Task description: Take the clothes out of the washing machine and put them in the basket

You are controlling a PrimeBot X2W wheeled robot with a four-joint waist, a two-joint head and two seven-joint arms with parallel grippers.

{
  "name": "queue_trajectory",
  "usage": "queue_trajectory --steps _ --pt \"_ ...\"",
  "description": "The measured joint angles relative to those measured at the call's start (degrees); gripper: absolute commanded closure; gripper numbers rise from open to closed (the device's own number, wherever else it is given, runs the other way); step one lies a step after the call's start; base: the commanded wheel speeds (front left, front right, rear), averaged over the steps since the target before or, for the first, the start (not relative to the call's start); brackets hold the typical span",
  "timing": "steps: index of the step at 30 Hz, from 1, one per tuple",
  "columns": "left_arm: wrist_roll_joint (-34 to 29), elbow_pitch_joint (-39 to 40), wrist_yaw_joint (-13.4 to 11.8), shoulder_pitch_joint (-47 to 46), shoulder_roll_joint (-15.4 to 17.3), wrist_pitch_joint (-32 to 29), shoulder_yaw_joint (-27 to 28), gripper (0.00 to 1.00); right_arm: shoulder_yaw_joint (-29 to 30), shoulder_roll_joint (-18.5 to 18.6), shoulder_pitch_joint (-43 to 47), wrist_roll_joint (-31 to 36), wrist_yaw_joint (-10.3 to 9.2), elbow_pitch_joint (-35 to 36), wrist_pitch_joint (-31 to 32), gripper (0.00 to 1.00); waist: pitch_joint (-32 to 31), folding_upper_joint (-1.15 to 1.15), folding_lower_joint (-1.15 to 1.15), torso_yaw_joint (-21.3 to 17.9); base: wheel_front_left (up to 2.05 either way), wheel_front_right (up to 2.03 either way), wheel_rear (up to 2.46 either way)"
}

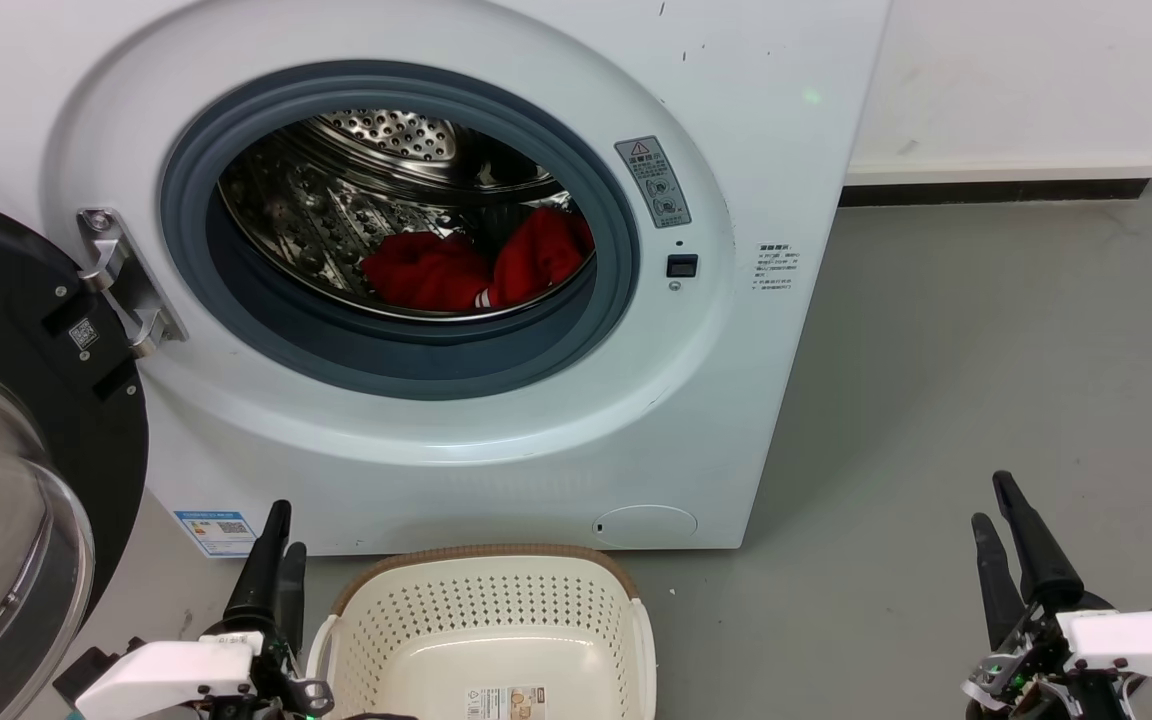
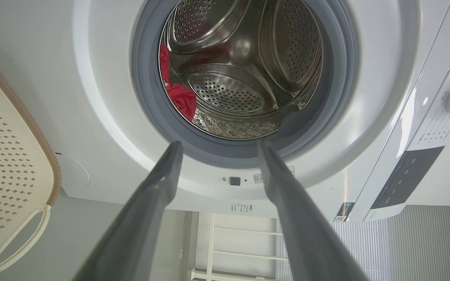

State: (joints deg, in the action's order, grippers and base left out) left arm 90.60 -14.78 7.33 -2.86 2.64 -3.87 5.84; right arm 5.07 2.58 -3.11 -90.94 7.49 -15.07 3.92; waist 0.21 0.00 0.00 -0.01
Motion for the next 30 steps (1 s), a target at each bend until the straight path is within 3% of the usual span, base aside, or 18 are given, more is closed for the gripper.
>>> queue_trajectory --steps 9,15,23,25,27,30 --pt "-4.3 -0.5 0.0 0.9 0.0 2.3 1.7 0.0 -0.1 0.0 0.9 4.3 0.01 0.5 -2.3 0.0 -0.1 0.0 0.0 -0.2 0.0 0.0 0.0" --pt "-10.3 0.4 0.0 1.2 0.0 3.7 4.0 0.0 1.5 0.0 1.0 13.2 0.01 0.8 -3.8 0.0 -0.1 0.0 0.0 -0.2 0.0 0.0 0.0" --pt "-18.0 3.4 -1.2 1.2 0.0 5.6 7.5 0.0 3.1 0.0 1.0 27.6 0.0 4.7 -5.5 0.0 -0.1 0.0 0.0 -0.3 0.0 0.0 0.0" --pt "-20.9 5.2 -2.0 1.2 0.0 5.9 8.4 0.0 3.0 0.0 1.0 31.2 0.01 6.4 -6.0 0.0 -0.1 0.0 0.0 -0.3 0.0 0.0 0.0" --pt "-27.8 10.3 -4.4 1.2 0.0 6.9 8.3 0.0 2.8 0.0 1.0 41.1 0.0 10.6 -6.9 0.0 0.0 0.0 0.0 -0.3 0.0 0.0 0.0" --pt "-32.1 13.4 -6.0 1.3 0.0 7.5 6.7 0.0 2.7 0.0 1.0 46.6 0.0 12.8 -7.5 0.0 0.1 0.0 0.0 -0.4 0.0 0.0 0.0"
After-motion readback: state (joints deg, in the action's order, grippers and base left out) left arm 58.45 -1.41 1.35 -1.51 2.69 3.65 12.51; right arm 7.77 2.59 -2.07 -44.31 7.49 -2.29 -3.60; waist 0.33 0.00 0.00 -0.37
